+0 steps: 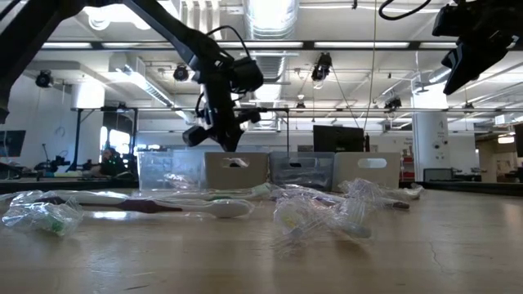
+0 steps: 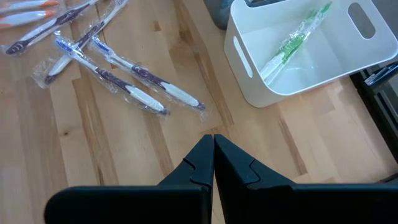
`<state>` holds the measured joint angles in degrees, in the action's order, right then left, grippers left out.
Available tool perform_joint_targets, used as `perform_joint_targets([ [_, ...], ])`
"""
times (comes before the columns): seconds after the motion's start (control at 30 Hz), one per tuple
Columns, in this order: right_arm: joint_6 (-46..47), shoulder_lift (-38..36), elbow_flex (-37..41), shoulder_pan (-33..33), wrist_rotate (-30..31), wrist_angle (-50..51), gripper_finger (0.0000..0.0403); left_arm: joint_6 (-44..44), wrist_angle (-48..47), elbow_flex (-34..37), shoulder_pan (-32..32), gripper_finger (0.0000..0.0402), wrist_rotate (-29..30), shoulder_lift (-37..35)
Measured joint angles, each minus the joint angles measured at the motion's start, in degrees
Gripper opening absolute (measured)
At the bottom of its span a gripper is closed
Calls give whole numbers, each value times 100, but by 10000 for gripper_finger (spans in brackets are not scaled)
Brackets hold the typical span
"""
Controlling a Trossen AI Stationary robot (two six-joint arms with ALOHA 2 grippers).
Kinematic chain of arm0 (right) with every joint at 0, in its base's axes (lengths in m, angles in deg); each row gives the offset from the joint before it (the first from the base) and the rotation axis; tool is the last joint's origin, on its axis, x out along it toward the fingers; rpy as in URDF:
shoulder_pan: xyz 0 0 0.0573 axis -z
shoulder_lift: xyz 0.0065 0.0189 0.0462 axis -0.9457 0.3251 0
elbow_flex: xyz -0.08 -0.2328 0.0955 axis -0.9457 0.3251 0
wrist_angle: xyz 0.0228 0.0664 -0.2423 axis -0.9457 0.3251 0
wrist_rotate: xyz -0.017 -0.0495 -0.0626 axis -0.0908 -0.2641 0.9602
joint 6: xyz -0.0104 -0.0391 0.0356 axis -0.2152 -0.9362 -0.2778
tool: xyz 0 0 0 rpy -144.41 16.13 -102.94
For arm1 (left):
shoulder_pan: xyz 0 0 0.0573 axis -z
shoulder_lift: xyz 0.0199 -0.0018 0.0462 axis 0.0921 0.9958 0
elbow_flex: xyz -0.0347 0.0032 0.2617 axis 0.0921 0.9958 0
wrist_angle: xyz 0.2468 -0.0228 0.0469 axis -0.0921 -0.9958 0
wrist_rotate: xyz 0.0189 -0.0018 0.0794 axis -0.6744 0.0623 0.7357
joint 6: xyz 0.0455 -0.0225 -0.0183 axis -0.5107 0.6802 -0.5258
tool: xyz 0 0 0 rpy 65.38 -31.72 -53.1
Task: Pick & Place Toothbrushes
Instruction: Put the purple toothbrush into the gray bin
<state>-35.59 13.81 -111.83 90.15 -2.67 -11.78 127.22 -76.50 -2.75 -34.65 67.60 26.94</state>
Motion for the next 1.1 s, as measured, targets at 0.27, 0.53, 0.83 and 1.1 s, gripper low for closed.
perform_joint_targets([
  [0.27, -1, -1, 0, 0, 2, 0, 8, -32, 129, 263, -122, 0, -312, 2],
  [0.53, 0, 0, 0, 1, 2, 0, 8, -11, 455, 376, -140, 5, -344, 2],
  [0.83, -1, 0, 0, 1, 2, 0, 8, -160, 584, 376, -140, 63, -299, 2],
  [1.1, -1, 1, 0, 0, 2, 0, 8, -287, 592, 376, -133, 128, -452, 2],
])
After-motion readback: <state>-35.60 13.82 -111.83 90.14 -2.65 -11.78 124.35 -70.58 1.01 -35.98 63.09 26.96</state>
